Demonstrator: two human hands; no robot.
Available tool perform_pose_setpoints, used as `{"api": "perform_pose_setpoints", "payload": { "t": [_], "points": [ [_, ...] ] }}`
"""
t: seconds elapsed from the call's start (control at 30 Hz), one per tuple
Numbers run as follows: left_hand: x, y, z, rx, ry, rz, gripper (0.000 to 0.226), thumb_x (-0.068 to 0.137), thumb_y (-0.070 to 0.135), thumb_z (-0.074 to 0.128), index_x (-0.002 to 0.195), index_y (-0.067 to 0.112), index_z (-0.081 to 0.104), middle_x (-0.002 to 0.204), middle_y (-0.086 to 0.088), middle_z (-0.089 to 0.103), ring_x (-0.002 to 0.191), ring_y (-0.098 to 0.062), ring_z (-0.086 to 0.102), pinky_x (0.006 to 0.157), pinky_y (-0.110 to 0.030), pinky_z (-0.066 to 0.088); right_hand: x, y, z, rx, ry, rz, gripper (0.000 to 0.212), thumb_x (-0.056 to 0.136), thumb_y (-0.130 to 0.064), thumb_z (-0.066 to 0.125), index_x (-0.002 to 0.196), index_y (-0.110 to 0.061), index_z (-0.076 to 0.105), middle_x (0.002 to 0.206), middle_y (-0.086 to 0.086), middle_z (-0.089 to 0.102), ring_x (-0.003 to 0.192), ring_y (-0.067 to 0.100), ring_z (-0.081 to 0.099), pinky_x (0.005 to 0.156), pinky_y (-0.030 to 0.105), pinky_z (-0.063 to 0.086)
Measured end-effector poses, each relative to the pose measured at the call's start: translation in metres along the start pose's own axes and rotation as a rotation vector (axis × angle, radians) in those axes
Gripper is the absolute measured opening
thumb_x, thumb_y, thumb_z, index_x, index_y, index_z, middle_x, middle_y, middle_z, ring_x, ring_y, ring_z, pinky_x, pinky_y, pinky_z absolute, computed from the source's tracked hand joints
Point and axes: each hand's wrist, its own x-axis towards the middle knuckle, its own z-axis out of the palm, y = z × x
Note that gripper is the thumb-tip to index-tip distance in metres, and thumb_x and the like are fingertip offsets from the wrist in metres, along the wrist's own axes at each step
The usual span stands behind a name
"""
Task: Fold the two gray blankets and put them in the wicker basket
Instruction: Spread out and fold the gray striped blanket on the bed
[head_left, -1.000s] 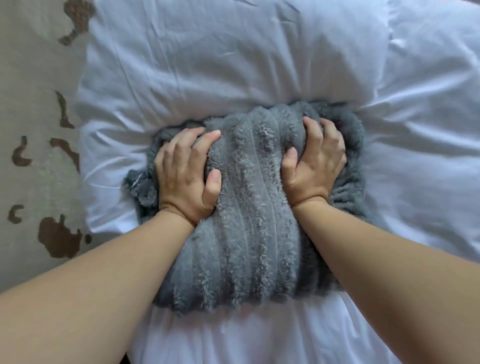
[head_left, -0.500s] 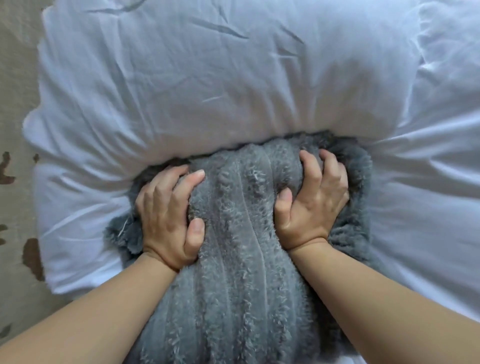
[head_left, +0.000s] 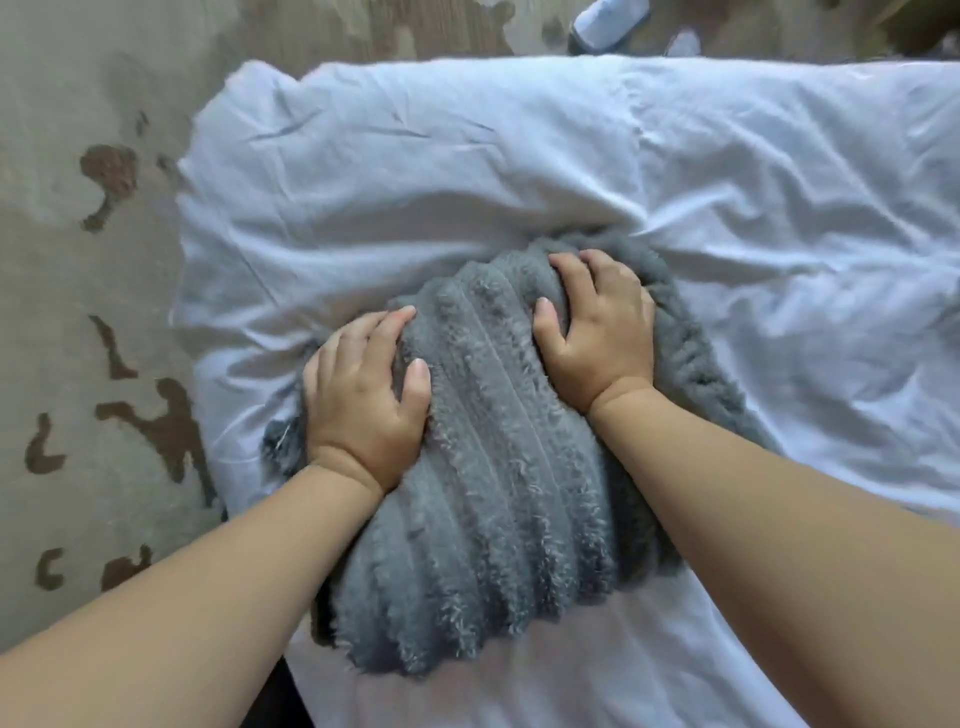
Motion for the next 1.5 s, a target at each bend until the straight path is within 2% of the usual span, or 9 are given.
{"api": "perform_pose_setpoints", "payload": {
  "t": [0.13,0.23,0.37,0.47,0.63,0.77,0.9,1.13,1.5],
  "points": [
    [-0.012,0.041,-0.044,0.120,-0.029,-0.180,0.058,0.089,0.052,0.028,0.141,0.029,0.039,0.154,-0.009,0.024,0.143,-0.025,0.015,0.117,-0.048,0.004,0.004,-0.010,-0.027,-0.066,-0.027,-0.009,0.050,0.088,-0.044,0.035,0.125,-0.016,0.054,0.129,0.012,0.049,0.122,0.031,0.042,0.102,0.041,0.028],
    [-0.045,0.071,-0.045,0.103,0.048,-0.085,0.066,0.082,0.059,0.020,0.144,0.036,0.029,0.158,-0.003,0.014,0.145,-0.022,0.002,0.114,-0.049,-0.008,0.003,-0.016,-0.036,-0.151,-0.051,-0.004,0.044,0.094,-0.042,0.039,0.127,-0.016,0.050,0.137,0.015,0.041,0.129,0.031,0.035,0.109,0.044,0.021],
    [-0.061,0.061,-0.023,0.175,-0.058,-0.176,0.063,0.089,0.055,0.025,0.149,0.039,0.011,0.160,0.002,-0.001,0.146,-0.024,-0.008,0.115,-0.053,-0.008,-0.011,-0.023,-0.069,-0.029,-0.024,-0.059,0.056,0.093,-0.049,0.036,0.140,-0.019,0.042,0.153,0.014,0.022,0.142,0.029,0.017,0.118,0.048,0.006],
    [-0.060,0.047,-0.013,0.173,0.005,-0.134,0.065,0.085,0.055,0.020,0.148,0.038,0.015,0.160,0.001,0.004,0.146,-0.025,-0.003,0.115,-0.054,-0.004,-0.050,-0.007,-0.094,0.041,0.113,-0.225,0.062,0.088,-0.052,0.037,0.139,-0.019,0.047,0.152,0.016,0.029,0.139,0.030,0.024,0.116,0.049,0.016],
    [-0.063,0.036,0.015,0.167,0.140,-0.051,0.069,0.079,0.049,0.025,0.144,0.029,0.034,0.156,-0.007,0.024,0.144,-0.031,0.014,0.112,-0.057,0.007,-0.093,0.034,-0.058,0.031,-0.009,-0.247,0.068,0.084,-0.049,0.034,0.143,-0.015,0.042,0.150,0.019,0.033,0.140,0.038,0.028,0.116,0.052,0.016],
    [-0.066,0.019,0.057,0.097,0.371,0.036,0.064,0.076,0.041,0.034,0.136,0.020,0.045,0.147,-0.015,0.039,0.136,-0.033,0.026,0.107,-0.056,0.021,-0.094,0.059,-0.004,0.108,0.190,-0.326,0.063,0.086,-0.045,0.036,0.141,-0.014,0.042,0.146,0.023,0.036,0.135,0.039,0.033,0.111,0.056,0.024],
    [-0.033,0.002,0.116,0.073,0.503,0.118,0.059,0.089,0.052,0.012,0.130,0.017,0.037,0.139,-0.011,0.030,0.129,-0.032,0.029,0.102,-0.048,0.027,-0.068,0.090,0.075,0.267,0.357,-0.375,0.056,0.093,-0.052,0.018,0.136,-0.019,0.030,0.138,0.020,0.029,0.130,0.036,0.032,0.111,0.049,0.026],
    [-0.023,0.019,0.131,0.095,0.505,0.101,0.065,0.079,0.038,0.027,0.135,0.012,0.047,0.139,-0.025,0.042,0.130,-0.031,0.026,0.103,-0.063,0.028,-0.052,0.106,0.099,0.357,0.431,-0.333,0.065,0.095,-0.054,0.016,0.134,-0.006,0.037,0.140,0.023,0.033,0.130,0.037,0.034,0.110,0.048,0.029],
    [-0.039,0.020,0.087,0.074,0.557,0.162,0.058,0.079,0.040,0.031,0.132,0.021,0.043,0.142,-0.012,0.042,0.133,-0.031,0.030,0.107,-0.045,0.023,-0.080,0.089,0.047,0.291,0.394,-0.274,0.059,0.094,-0.050,0.021,0.138,-0.014,0.038,0.141,0.021,0.039,0.132,0.031,0.037,0.109,0.044,0.031]
  ]
}}
